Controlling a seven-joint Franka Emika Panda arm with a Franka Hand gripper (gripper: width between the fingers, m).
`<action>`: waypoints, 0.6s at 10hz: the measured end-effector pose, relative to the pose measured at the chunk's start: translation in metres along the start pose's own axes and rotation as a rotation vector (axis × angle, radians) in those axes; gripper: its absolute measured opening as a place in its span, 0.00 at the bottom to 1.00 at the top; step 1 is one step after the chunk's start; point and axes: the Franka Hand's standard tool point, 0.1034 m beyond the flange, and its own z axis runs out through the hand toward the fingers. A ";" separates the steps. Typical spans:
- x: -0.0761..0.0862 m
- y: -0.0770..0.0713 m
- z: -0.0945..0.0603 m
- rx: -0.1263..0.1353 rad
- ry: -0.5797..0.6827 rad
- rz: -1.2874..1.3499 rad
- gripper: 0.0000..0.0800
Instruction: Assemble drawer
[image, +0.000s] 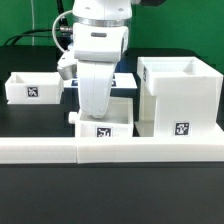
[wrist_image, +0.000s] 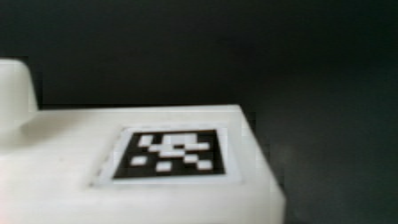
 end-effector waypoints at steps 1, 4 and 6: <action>0.000 0.000 0.000 0.001 0.000 0.000 0.05; -0.001 -0.002 0.002 0.012 -0.002 -0.005 0.05; 0.000 -0.002 0.002 0.009 0.000 -0.004 0.05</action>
Offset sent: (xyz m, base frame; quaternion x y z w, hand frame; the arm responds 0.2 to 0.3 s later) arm 0.0000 0.0000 0.0000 0.0000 0.0000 0.0000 1.0000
